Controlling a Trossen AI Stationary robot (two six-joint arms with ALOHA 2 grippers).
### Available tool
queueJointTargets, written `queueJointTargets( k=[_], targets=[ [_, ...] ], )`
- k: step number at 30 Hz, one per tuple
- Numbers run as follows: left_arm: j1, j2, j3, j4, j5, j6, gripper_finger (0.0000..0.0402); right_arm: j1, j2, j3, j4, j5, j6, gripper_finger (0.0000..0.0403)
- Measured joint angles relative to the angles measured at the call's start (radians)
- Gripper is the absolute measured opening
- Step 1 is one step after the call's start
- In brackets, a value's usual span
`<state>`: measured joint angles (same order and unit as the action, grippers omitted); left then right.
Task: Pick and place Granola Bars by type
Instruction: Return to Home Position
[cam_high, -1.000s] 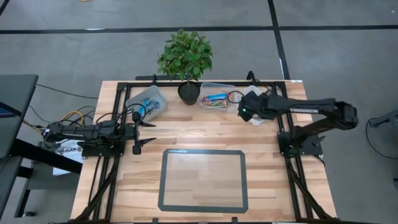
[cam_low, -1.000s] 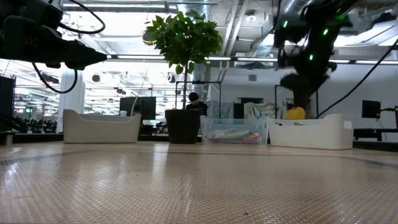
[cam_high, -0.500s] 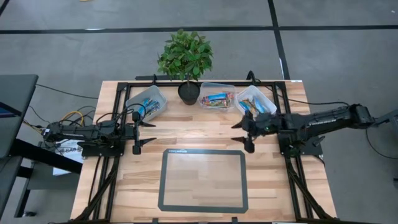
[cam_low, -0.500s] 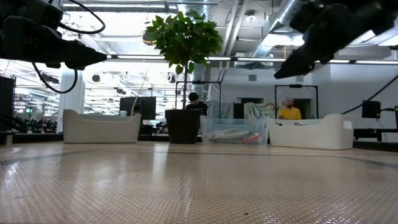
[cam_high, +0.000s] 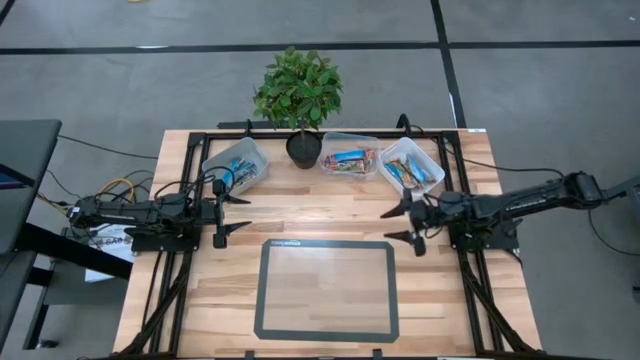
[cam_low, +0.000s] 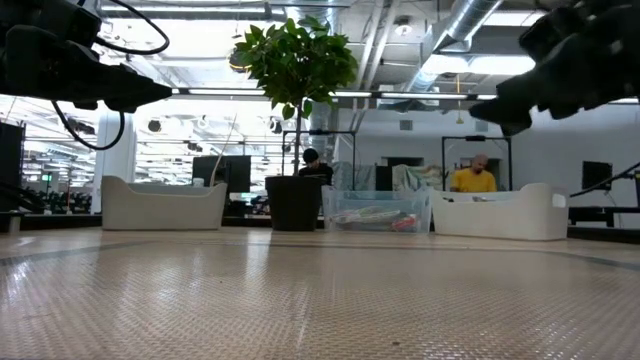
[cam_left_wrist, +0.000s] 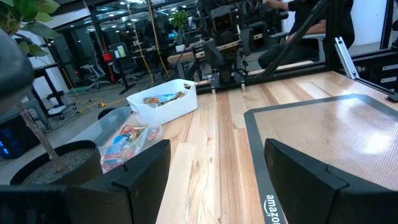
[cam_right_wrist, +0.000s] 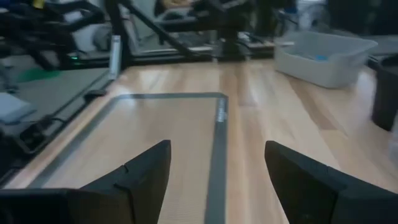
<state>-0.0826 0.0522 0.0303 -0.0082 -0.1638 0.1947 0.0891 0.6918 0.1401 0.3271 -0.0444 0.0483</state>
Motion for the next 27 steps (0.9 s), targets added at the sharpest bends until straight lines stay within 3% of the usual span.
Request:
queueJointTargets(
  k=[17, 27],
  targets=[
    [0.000, 0.000, 0.000, 0.000, 0.000, 0.000, 0.0253, 0.010, -0.227, -0.132, -0.008, -0.036, -0.058, 0.0256],
    [0.000, 0.000, 0.000, 0.000, 0.000, 0.000, 0.0253, 0.010, -0.354, -0.132, -0.180, -0.044, -0.110, 0.0256]
  ],
)
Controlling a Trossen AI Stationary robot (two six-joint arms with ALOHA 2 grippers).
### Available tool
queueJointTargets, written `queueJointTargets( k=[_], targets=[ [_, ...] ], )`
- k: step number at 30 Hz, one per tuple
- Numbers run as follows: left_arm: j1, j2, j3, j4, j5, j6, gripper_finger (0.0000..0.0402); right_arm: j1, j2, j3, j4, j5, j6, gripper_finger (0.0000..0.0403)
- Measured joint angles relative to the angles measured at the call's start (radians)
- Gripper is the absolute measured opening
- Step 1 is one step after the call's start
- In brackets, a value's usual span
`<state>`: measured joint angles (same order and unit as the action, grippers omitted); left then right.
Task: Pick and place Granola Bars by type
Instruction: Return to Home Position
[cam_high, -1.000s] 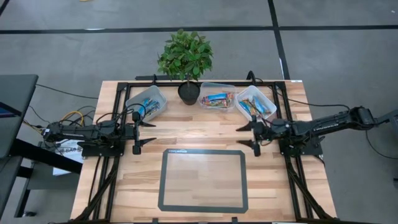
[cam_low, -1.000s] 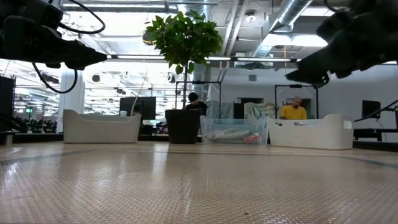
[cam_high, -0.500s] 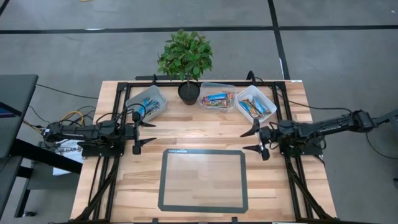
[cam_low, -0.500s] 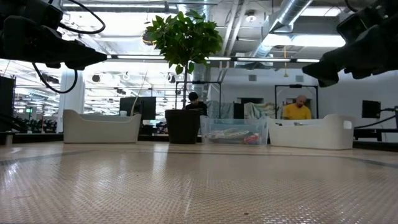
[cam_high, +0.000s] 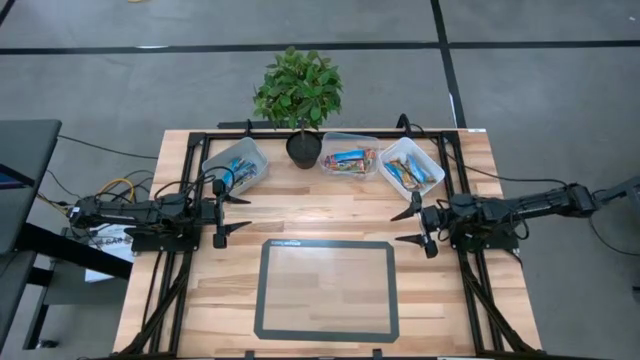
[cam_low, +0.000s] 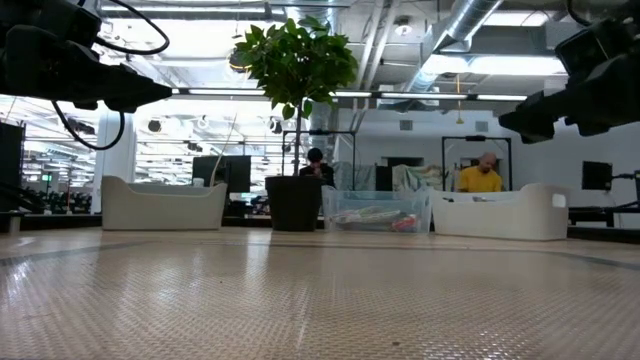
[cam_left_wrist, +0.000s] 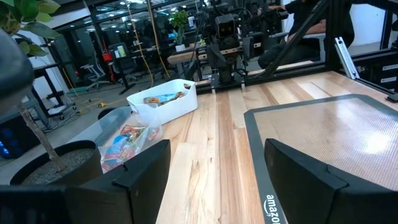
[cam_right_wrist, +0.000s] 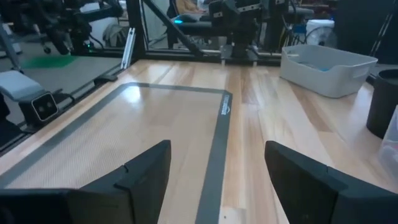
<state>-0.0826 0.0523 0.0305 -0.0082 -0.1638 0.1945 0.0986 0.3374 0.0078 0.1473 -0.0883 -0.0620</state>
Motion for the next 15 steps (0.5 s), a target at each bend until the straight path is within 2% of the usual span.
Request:
queueJointTargets(
  k=[4, 8, 15],
  targets=[
    [0.000, 0.000, 0.000, 0.000, 0.000, 0.000, 0.0253, 0.000, -0.065, 0.000, -0.067, 0.005, -0.023, 0.0256],
    [0.000, 0.000, 0.000, 0.000, 0.000, 0.000, 0.0253, 0.000, -0.113, -0.001, -0.134, 0.069, -0.037, 0.0256],
    [0.000, 0.000, 0.000, 0.000, 0.000, 0.000, 0.0253, 0.000, -0.121, -0.001, -0.136, 0.090, -0.070, 0.0256]
  ],
)
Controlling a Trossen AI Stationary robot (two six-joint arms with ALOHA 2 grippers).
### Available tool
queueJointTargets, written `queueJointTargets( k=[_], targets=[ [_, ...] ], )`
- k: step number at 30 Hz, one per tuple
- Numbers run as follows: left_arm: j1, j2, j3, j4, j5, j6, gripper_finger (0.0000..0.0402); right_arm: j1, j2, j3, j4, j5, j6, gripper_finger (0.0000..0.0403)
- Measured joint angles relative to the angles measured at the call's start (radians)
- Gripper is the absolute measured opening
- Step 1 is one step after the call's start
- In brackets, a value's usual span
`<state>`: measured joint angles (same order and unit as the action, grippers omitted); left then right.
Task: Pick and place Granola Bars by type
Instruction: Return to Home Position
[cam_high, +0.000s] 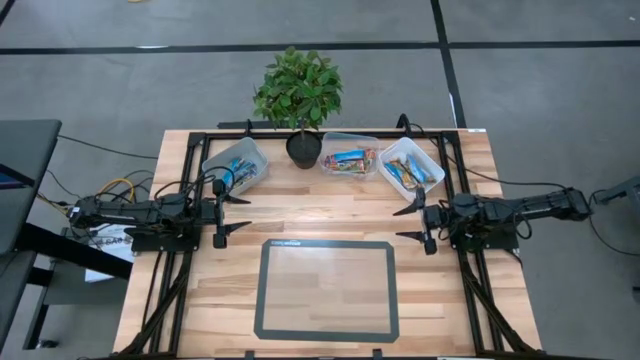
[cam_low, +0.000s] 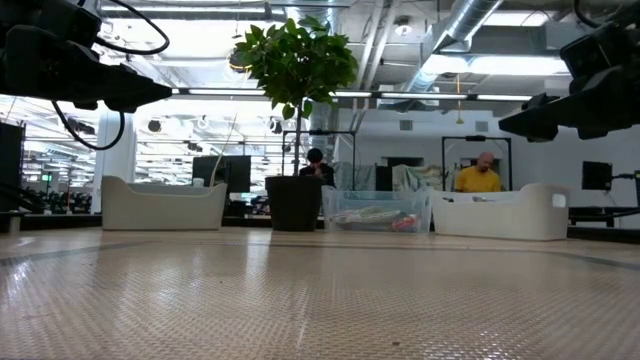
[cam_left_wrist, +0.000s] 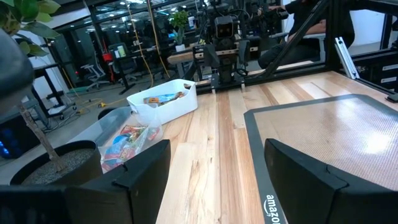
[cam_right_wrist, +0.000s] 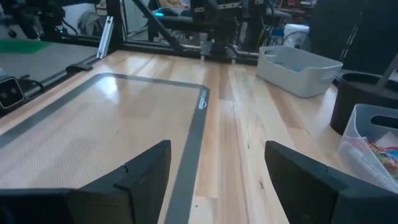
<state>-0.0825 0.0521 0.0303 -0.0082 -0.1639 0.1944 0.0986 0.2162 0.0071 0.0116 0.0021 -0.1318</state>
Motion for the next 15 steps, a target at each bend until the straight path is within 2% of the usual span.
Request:
queueJointTargets(
  k=[9, 15],
  targets=[
    [0.000, 0.000, 0.000, 0.000, 0.000, 0.000, 0.0253, -0.003, 0.013, 0.000, -0.001, 0.000, 0.015, 0.0256],
    [0.000, 0.000, 0.000, 0.000, 0.000, 0.000, 0.0253, -0.003, 0.013, 0.000, -0.002, -0.001, 0.165, 0.0256]
  ],
)
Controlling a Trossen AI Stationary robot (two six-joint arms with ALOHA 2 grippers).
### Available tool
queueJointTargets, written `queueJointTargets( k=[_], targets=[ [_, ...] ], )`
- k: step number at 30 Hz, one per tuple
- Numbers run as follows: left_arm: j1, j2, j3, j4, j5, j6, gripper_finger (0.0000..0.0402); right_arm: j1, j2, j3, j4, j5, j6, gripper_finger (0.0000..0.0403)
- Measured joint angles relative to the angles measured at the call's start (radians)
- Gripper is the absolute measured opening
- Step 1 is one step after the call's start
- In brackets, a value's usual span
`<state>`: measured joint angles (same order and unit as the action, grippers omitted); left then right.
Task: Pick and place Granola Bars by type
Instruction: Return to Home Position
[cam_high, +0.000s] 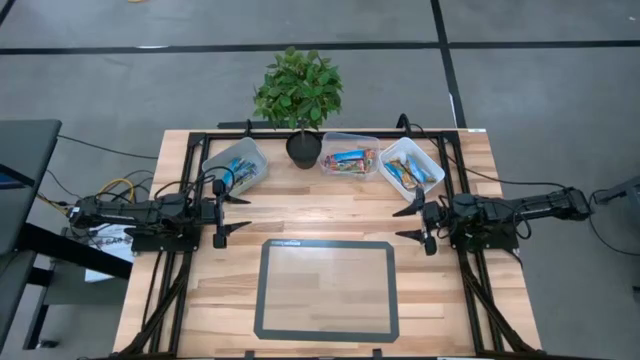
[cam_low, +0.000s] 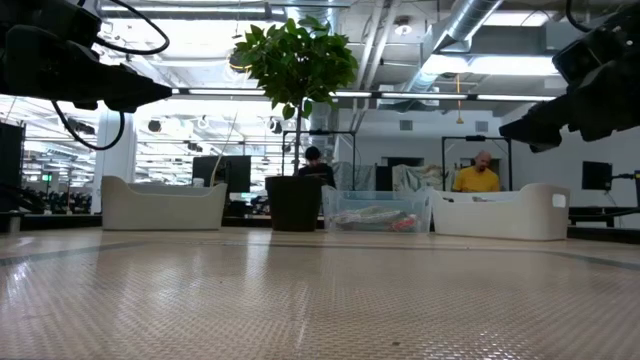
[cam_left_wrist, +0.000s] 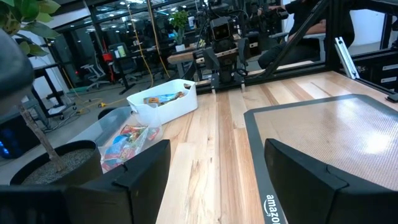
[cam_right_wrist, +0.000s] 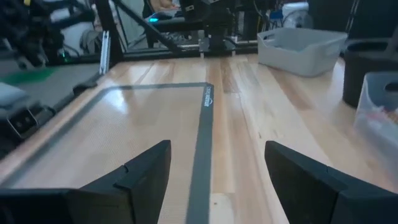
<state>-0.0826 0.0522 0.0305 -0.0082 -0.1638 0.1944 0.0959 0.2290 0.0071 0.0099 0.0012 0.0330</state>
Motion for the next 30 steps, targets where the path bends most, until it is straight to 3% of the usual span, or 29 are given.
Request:
queueJointTargets(
  k=[7, 30],
  targets=[
    [0.000, 0.000, 0.000, 0.000, 0.000, 0.000, 0.0253, 0.000, 0.000, 0.000, -0.001, -0.001, 0.107, 0.0256],
    [0.000, 0.000, 0.000, 0.000, 0.000, 0.000, 0.0253, 0.000, 0.000, -0.001, -0.002, -0.001, 0.108, 0.0256]
  ],
)
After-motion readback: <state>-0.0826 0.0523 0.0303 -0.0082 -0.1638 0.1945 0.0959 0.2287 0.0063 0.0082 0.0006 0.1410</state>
